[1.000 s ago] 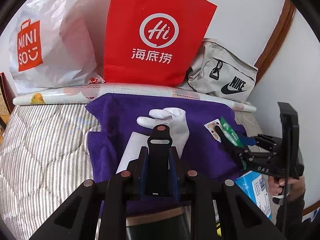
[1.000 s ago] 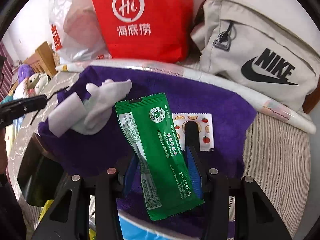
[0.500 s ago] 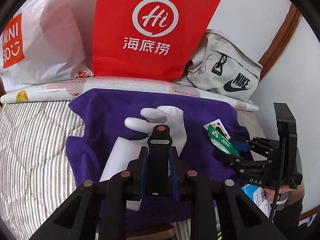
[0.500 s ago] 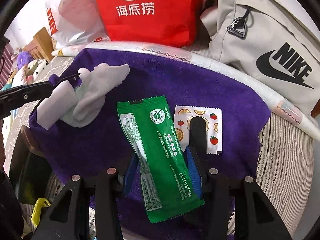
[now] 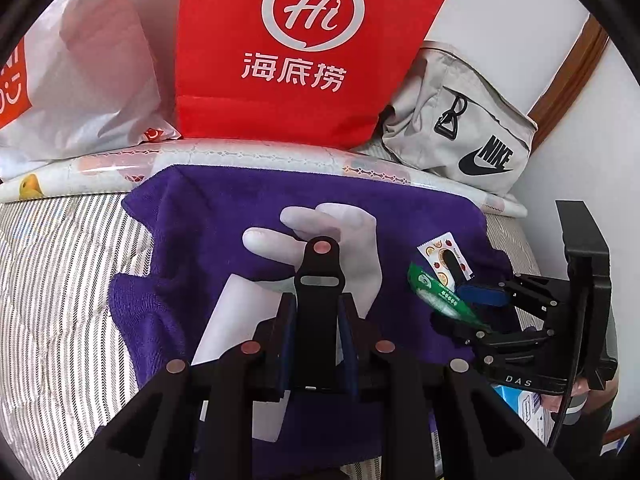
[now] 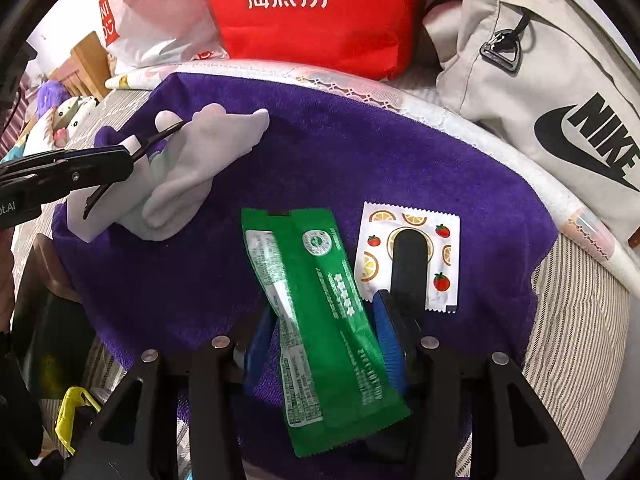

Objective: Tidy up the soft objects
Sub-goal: 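Open the left tool to drop the strap piece onto the foam block, then grasp the yellow-and-black pouch with the right tool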

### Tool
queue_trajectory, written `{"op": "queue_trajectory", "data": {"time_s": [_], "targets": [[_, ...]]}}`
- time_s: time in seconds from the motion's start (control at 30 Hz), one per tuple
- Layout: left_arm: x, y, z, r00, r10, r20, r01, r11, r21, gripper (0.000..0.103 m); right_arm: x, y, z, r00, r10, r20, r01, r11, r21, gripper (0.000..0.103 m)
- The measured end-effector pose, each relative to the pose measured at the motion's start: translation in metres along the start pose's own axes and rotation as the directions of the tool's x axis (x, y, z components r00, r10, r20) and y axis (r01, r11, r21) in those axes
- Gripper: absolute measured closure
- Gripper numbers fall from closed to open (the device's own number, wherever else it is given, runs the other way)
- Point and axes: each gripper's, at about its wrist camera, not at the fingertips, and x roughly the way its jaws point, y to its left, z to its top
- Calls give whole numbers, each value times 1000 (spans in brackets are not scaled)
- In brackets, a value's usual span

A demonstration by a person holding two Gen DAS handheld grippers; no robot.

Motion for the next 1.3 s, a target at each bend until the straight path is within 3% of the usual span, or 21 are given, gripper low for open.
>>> {"op": "queue_trajectory", "data": {"time_s": [0.17,0.3,0.37,0.7,1.3], "targets": [[-3,0,1,1000,1,2,-1,1000,1,82,-6,2,-1,1000,-10,17,10,1000,-1,38],[-10,1,0,1000,12,2,-12,1000,0,74,-21,2,-3,998,-12,56,11,1000,23,36],[-15,0,-2,1000,25,5,-25,1000,5,62,-34,4,-6,997,-15,80,13,999,31,36],[-67,5,-27,996,69,56,-69,998,5,61,-103,44,-49,976,10,219,-5,1000,-22,36],[-140,46,-108,994,33,101,-24,996,-88,58,-99,162,-135,973,156,171,-128,979,-160,36]]}}
